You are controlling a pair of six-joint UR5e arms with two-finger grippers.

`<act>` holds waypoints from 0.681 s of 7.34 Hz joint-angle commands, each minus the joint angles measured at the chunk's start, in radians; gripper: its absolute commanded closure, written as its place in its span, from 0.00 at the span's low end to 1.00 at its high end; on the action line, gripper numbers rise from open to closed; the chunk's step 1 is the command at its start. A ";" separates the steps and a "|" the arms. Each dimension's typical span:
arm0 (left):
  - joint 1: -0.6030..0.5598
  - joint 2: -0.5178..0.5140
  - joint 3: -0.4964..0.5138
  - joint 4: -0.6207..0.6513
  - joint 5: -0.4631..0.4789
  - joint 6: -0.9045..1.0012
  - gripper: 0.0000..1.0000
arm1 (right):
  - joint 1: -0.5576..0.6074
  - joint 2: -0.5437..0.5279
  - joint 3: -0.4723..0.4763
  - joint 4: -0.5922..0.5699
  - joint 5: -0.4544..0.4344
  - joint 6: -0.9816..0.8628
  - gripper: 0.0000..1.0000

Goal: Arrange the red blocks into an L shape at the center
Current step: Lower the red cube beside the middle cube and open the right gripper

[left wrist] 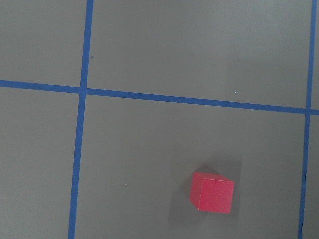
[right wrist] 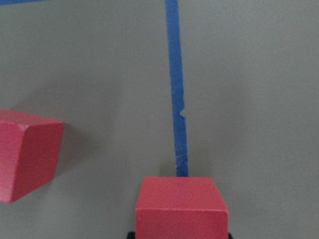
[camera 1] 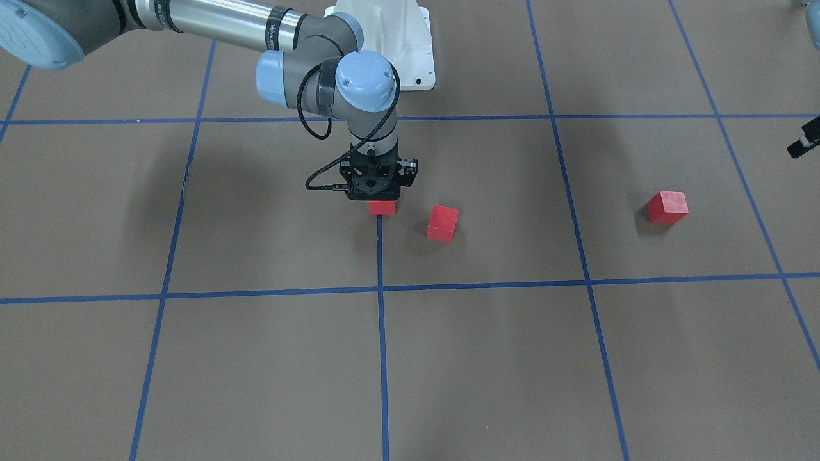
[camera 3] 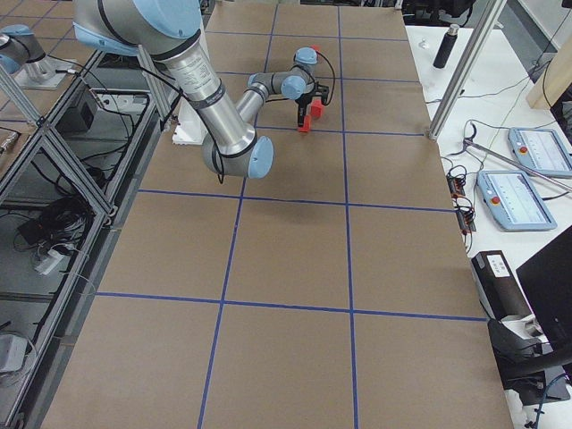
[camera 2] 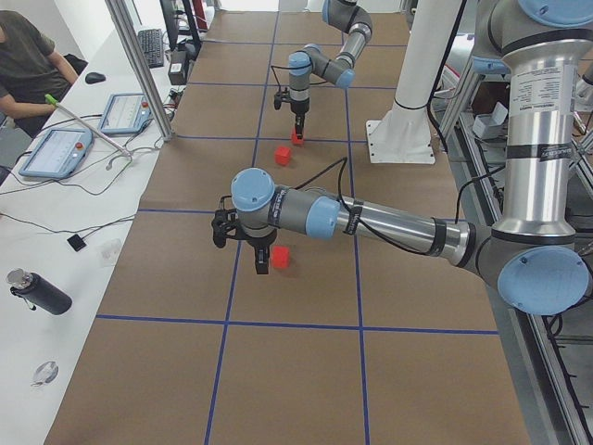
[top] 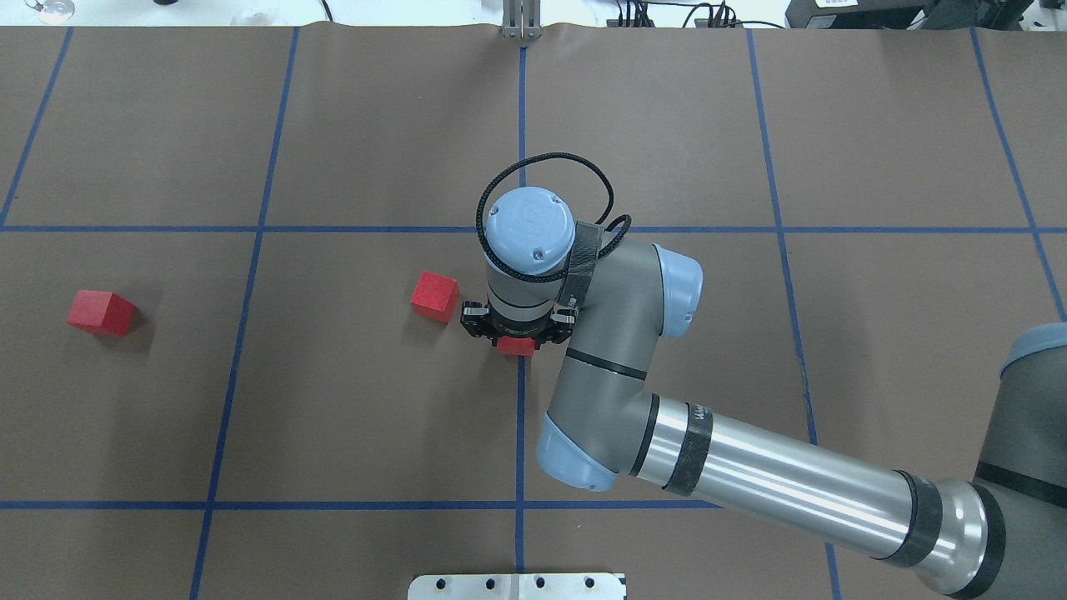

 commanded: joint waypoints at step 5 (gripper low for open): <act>0.000 0.000 -0.003 0.000 0.000 0.000 0.00 | 0.000 -0.006 -0.003 0.001 0.000 -0.001 0.21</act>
